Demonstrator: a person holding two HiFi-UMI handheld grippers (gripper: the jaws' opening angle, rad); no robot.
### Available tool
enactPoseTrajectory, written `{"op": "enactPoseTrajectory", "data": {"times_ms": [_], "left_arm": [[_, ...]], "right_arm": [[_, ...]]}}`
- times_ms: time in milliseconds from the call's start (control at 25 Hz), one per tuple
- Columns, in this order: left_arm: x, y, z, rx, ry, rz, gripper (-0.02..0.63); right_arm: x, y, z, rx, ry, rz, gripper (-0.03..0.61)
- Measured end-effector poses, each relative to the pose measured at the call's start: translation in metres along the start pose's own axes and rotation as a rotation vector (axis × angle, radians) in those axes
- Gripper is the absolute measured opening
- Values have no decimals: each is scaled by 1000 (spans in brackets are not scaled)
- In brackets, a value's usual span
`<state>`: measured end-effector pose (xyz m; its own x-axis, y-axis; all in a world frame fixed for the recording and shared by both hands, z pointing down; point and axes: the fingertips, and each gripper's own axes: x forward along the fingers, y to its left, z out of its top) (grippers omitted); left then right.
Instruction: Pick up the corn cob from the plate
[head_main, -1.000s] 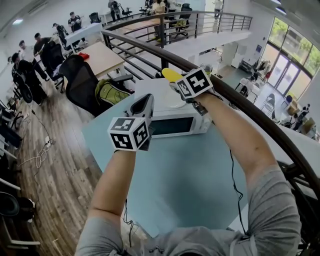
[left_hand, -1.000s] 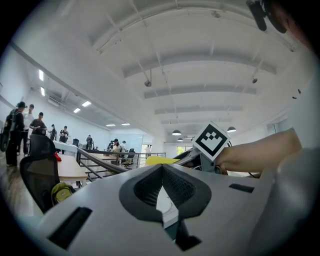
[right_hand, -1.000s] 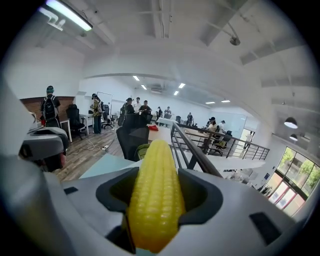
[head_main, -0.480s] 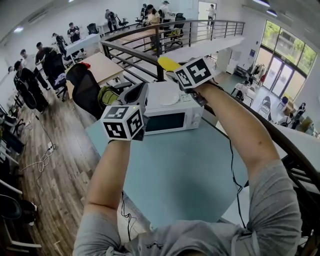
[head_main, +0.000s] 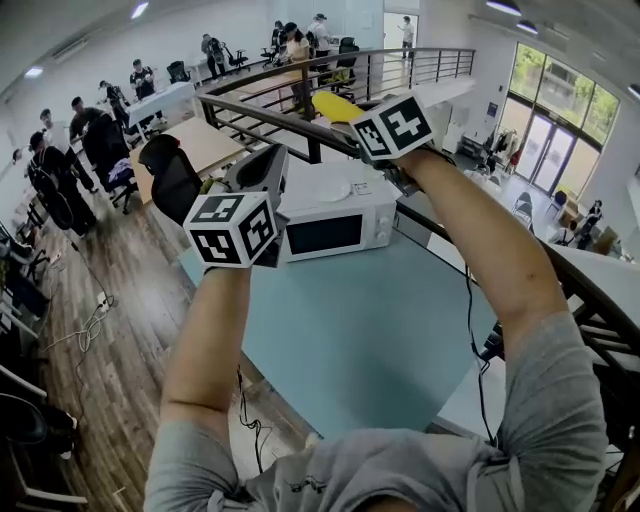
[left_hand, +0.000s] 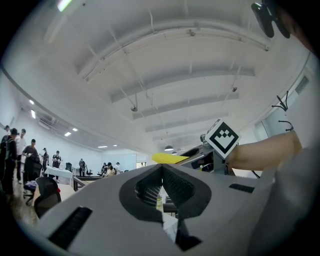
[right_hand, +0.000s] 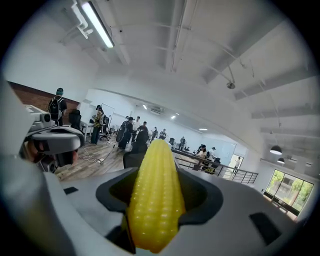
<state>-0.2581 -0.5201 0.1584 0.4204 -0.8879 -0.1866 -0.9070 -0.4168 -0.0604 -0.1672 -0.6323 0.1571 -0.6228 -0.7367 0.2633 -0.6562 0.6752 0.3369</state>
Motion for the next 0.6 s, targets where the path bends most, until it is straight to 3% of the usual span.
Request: {"op": "enactPoseTrajectory", "data": {"times_ms": [280, 600], "left_arm": [[-48, -28, 27, 36, -46, -64, 18], [-97, -125, 14, 18, 6, -47, 18]], "right_arm": [[-55, 39, 6, 5, -25, -35, 253], [-156, 47, -22, 19, -64, -3, 253]]}}
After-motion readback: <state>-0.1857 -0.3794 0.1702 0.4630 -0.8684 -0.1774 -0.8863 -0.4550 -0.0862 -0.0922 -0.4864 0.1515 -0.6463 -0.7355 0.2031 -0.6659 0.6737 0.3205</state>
